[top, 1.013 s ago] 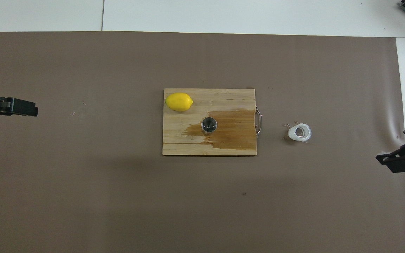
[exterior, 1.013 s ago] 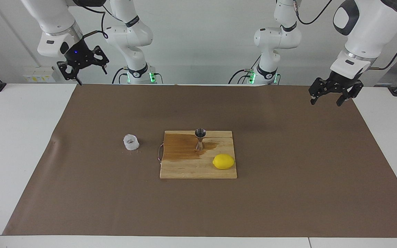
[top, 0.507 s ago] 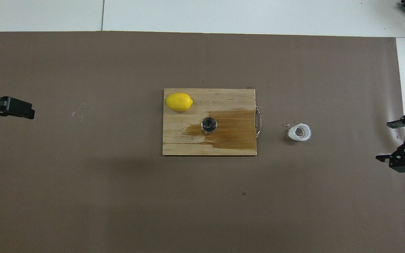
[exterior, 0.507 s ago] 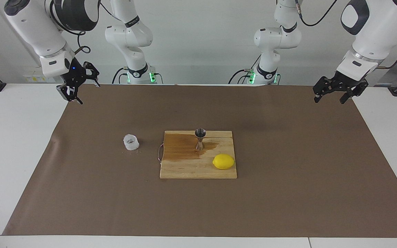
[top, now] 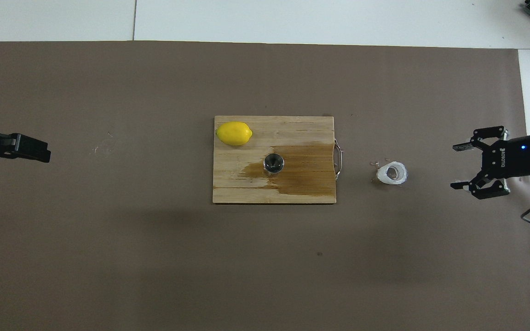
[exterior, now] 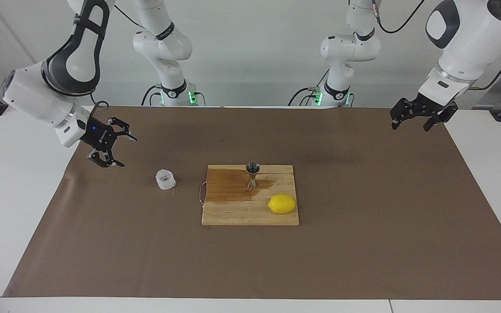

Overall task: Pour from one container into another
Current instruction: 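Move the right gripper to the small white cup and grasp it, then lift the white cup with the right gripper over the metal cup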

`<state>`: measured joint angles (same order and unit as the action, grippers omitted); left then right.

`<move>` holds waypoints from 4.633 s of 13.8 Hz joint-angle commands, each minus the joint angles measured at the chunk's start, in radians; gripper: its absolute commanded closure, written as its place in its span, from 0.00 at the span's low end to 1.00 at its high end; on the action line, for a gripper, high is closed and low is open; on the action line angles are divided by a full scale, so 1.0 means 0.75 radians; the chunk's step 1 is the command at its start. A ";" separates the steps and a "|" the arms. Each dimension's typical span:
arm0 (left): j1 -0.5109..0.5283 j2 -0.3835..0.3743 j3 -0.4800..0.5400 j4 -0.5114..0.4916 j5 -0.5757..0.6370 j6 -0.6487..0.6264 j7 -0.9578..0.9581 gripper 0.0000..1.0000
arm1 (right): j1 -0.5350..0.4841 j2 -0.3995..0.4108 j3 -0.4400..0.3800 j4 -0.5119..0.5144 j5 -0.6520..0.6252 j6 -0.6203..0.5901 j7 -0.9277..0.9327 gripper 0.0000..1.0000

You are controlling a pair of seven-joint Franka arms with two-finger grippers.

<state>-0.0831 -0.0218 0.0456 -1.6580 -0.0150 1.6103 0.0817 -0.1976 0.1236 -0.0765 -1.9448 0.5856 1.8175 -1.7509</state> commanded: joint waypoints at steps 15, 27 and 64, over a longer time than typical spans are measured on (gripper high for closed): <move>0.007 -0.041 0.001 -0.041 -0.001 0.003 -0.003 0.00 | 0.000 0.338 0.010 -0.184 0.567 0.072 -0.803 0.00; 0.011 -0.041 0.001 -0.041 -0.001 0.003 -0.003 0.00 | 0.083 0.338 0.014 -0.217 0.659 0.209 -0.850 0.79; 0.011 -0.041 0.001 -0.041 -0.001 0.003 -0.003 0.00 | 0.916 0.072 0.059 -0.043 -0.439 0.867 0.702 1.00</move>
<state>-0.0823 -0.0235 0.0487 -1.6582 -0.0150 1.6103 0.0815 0.4771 0.1595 -0.0312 -1.9923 0.3085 2.4433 -1.2747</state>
